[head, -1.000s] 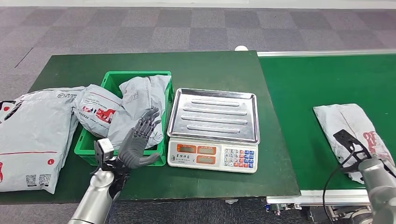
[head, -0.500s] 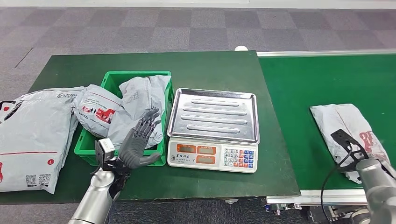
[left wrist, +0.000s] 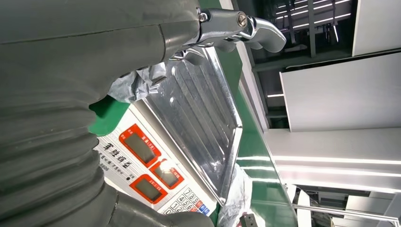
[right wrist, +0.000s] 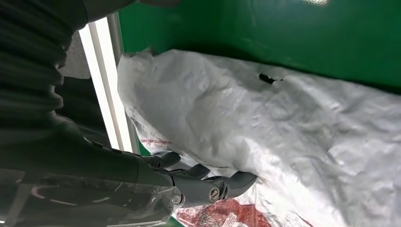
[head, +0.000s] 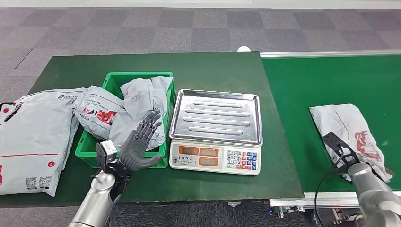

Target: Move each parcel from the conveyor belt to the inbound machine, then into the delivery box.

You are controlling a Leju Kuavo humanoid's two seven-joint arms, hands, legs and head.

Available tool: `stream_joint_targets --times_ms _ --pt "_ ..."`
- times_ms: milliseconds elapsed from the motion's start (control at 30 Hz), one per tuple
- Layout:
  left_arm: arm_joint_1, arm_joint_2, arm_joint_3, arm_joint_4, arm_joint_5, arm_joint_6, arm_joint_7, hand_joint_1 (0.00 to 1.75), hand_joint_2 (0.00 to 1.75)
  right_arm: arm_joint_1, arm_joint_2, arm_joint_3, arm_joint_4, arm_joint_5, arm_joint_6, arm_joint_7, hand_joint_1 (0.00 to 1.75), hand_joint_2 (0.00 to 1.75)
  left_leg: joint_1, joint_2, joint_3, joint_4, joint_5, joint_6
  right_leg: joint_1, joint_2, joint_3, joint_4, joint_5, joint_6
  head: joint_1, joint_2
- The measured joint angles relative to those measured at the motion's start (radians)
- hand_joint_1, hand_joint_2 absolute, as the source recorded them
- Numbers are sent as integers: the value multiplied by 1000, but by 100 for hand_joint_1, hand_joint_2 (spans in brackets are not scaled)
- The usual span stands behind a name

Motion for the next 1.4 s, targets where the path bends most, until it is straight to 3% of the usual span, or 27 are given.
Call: stream_joint_targets --times_ms 233,267,367,400,1167,1400 --pt "0 2 0 0 0 0 0 0 175 0 10 0 0 1 6 -1 1 175 0 0 0 0 0 0 0 0 0 0 0 0 0 0" --pt "0 2 0 1 0 0 0 0 175 0 11 0 0 3 7 -2 26 175 0 0 0 0 0 0 0 0 0 0 0 0 0 0" --pt "0 3 0 3 0 0 0 0 175 -1 16 0 0 11 11 -8 156 175 0 0 0 0 0 0 0 0 0 0 0 0 0 0" --pt "0 4 0 3 0 0 0 0 175 -2 18 0 0 13 11 -11 175 175 0 0 0 0 0 0 0 0 0 0 0 0 0 0" --pt "35 9 0 -6 -44 43 0 0 175 -32 84 11 -61 29 -19 -158 175 175 1 0 0 0 0 0 0 -1 1 0 0 0 0 0" --pt "52 9 0 -26 -42 44 0 0 175 -37 120 13 -128 -20 -143 -326 175 175 1 0 0 0 0 0 1 -1 1 0 0 0 0 0"
